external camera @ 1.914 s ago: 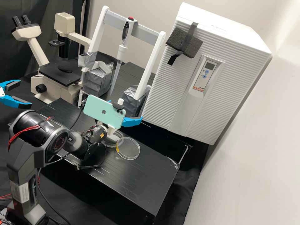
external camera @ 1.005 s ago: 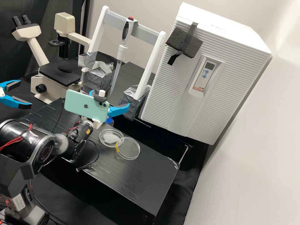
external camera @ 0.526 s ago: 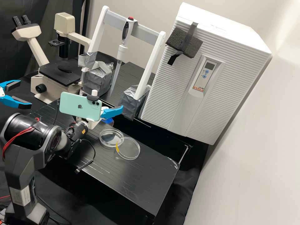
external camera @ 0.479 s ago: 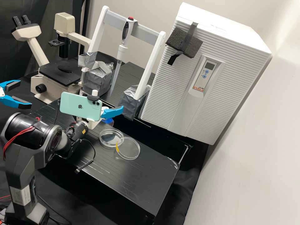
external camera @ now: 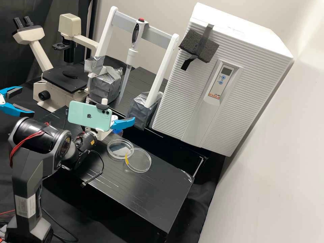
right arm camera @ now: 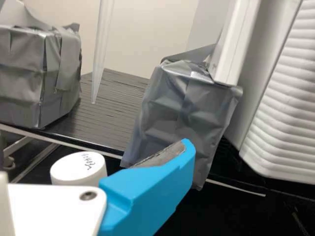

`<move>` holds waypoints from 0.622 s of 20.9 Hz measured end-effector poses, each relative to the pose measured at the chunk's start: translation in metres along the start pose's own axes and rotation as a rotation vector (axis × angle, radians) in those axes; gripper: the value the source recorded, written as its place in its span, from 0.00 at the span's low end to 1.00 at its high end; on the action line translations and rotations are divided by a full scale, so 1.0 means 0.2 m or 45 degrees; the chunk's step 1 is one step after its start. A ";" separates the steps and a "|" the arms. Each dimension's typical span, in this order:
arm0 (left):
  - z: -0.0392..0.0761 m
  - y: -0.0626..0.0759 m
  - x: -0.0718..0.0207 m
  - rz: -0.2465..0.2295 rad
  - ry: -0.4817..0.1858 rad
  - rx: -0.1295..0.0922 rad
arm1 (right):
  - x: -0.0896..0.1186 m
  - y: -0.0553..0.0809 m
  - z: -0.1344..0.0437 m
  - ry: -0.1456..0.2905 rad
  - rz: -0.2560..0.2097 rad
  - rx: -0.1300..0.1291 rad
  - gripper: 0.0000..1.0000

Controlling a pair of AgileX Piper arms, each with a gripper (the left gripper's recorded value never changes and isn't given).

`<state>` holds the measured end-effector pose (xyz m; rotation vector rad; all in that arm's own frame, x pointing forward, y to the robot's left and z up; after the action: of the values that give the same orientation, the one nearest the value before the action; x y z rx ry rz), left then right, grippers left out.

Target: Open the bottle

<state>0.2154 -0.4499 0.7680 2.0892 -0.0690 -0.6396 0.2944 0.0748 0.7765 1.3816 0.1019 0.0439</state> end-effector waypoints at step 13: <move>0.00 0.00 0.000 0.000 0.000 0.000 | -0.02 0.00 0.03 -0.028 -0.008 -0.006 0.00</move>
<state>0.2154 -0.4499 0.7680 2.0892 -0.0690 -0.6396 0.2920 0.0681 0.7771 1.3768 0.0874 0.0238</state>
